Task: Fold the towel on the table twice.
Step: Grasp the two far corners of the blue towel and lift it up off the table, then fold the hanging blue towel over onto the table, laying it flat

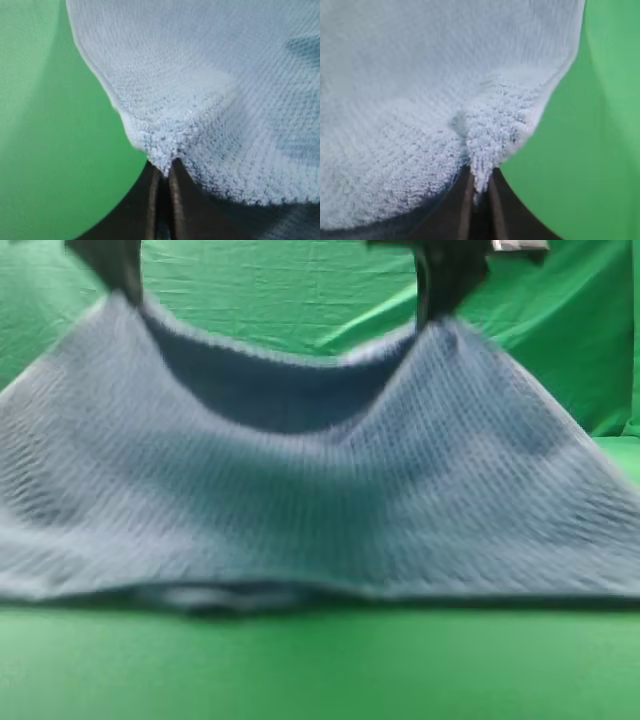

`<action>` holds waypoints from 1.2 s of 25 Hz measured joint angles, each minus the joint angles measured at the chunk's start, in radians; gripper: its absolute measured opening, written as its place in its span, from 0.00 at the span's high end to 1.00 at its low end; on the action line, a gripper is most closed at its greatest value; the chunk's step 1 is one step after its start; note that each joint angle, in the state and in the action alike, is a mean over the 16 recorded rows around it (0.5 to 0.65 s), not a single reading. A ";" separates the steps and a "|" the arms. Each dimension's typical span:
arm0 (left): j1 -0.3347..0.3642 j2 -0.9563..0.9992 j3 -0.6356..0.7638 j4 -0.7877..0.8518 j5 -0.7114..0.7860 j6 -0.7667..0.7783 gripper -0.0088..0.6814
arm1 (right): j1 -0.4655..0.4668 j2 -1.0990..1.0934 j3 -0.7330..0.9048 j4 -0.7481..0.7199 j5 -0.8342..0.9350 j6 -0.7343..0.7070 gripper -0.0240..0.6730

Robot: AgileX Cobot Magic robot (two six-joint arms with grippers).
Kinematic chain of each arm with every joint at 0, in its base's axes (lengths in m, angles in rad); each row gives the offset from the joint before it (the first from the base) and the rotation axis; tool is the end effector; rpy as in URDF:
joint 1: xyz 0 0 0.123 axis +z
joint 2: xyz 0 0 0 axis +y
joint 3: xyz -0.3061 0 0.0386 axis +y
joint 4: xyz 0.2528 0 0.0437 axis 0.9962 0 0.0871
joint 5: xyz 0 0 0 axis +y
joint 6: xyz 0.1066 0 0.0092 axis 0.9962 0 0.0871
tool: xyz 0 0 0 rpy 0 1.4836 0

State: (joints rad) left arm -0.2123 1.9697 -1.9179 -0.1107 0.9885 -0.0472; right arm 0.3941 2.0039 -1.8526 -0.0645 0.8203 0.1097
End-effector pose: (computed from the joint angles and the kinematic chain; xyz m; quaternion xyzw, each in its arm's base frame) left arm 0.4584 -0.1089 0.3339 0.0635 0.9492 -0.0921 0.2941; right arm 0.4523 0.1826 0.3071 -0.1460 0.9299 0.0552 0.3331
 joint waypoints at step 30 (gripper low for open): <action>-0.016 -0.011 -0.346 0.102 0.171 -0.067 0.99 | -0.020 -0.085 -0.164 -0.086 0.181 -0.053 0.97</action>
State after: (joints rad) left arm -0.2285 1.9585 -2.2641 -0.0087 1.1599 -0.1141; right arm 0.3737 1.9190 -2.0166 -0.1504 1.0010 0.0564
